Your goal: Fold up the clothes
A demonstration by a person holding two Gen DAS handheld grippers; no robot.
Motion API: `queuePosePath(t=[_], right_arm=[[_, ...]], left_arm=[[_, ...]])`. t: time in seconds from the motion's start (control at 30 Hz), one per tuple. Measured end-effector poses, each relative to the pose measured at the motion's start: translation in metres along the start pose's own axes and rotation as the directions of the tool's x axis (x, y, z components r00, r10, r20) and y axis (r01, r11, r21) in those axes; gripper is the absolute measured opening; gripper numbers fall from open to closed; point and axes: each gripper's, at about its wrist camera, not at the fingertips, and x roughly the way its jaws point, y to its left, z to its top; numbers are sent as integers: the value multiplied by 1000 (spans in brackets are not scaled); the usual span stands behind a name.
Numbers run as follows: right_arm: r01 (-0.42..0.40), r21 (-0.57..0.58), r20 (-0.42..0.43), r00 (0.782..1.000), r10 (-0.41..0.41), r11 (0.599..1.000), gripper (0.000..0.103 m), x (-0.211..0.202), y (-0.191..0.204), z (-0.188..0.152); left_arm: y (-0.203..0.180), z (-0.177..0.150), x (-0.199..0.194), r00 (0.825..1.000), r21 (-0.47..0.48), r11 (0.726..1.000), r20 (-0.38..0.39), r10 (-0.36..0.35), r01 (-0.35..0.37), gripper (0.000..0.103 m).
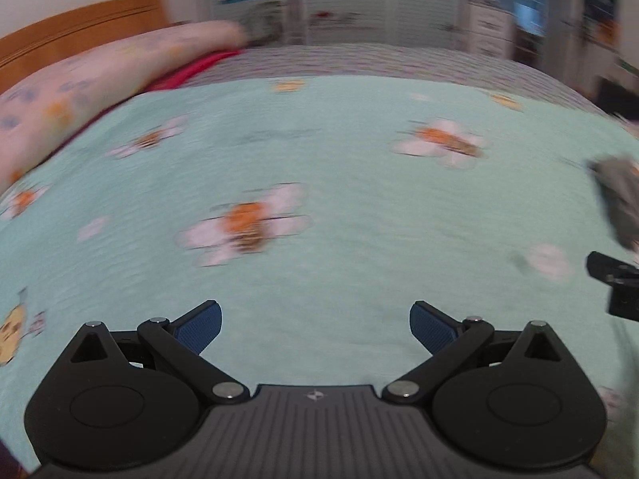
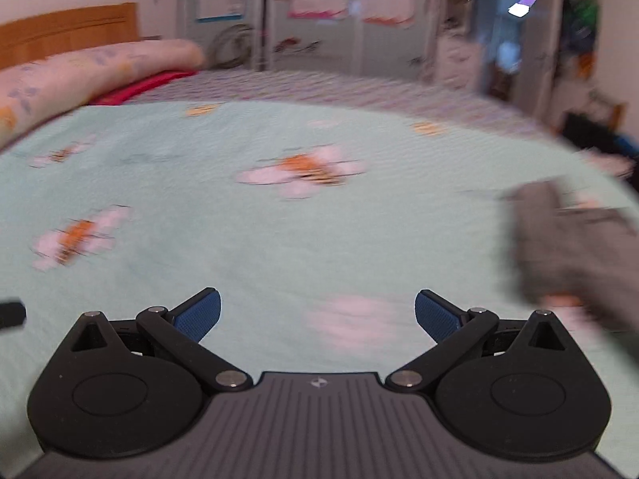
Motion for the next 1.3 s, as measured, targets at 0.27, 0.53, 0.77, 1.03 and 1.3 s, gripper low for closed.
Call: queuePosePath(t=[0.27, 0.53, 0.77, 1.03, 1.3], right_arm=[[87, 310, -118, 992, -53, 947, 102, -54, -172, -30], [189, 364, 28, 977, -213, 912, 102, -106, -269, -19], [179, 387, 75, 971, -225, 904, 102, -96, -302, -30], [155, 391, 7, 985, -172, 907, 102, -59, -314, -38], [131, 339, -1, 990, -139, 932, 102, -39, -327, -35]], left_arm=[[-128, 32, -25, 979, 236, 951, -74, -189, 201, 103], [-225, 93, -108, 919, 409, 884, 210, -333, 227, 103], [-276, 78, -96, 905, 434, 893, 326, -275, 115, 103], [-318, 83, -44, 939, 457, 871, 185, -291, 180, 103], [-349, 93, 3, 969, 486, 858, 79, -234, 167, 103]])
